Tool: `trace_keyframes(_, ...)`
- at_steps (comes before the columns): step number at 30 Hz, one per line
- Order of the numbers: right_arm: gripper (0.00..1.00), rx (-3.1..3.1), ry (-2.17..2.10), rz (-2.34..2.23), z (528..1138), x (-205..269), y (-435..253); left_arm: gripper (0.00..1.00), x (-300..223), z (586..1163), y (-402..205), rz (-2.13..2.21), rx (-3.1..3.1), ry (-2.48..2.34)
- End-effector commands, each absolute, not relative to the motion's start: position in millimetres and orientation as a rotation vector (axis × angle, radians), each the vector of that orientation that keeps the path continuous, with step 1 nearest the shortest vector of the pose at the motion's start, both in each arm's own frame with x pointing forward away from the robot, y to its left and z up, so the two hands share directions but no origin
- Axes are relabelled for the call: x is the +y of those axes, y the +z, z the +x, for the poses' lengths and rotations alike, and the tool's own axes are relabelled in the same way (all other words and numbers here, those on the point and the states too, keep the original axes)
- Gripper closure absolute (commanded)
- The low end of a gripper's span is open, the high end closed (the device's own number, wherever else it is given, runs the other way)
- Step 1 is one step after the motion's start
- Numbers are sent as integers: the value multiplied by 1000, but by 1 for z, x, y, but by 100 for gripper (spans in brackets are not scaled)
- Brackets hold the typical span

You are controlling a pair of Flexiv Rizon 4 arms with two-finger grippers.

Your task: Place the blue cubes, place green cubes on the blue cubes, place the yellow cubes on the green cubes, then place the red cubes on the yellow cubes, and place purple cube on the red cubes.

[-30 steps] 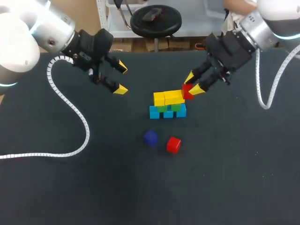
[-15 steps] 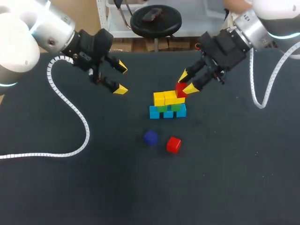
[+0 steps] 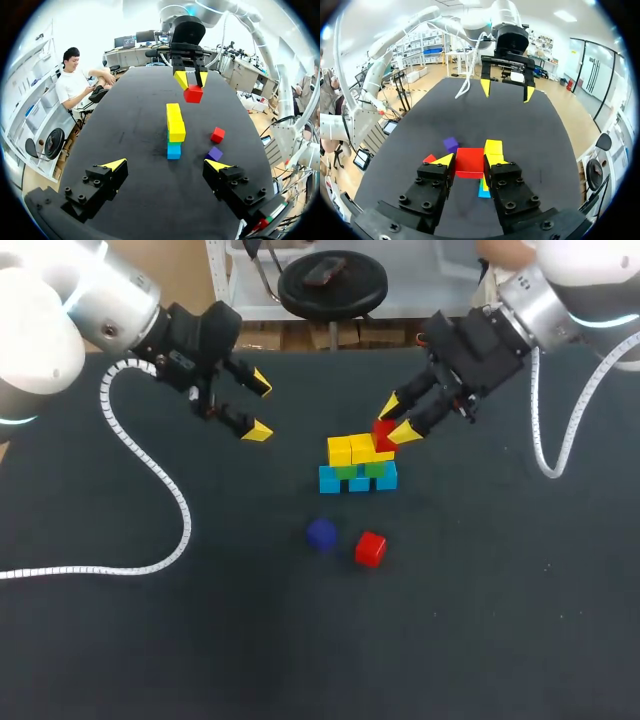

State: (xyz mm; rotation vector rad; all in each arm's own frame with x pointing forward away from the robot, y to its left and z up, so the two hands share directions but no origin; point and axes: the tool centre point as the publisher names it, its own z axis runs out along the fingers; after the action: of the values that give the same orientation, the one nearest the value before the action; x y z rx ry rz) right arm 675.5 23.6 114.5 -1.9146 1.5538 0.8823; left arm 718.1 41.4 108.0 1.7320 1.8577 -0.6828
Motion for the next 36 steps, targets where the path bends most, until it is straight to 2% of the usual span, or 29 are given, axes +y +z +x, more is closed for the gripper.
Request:
trace_keyframes(1,100,1564,887,-1918,682,26,112,0,42,720,108,1735,1854,-687)
trace_keyframes(36,100,1624,934,-1926,701,33,95,0,42,720,108,1735,1854,-687)
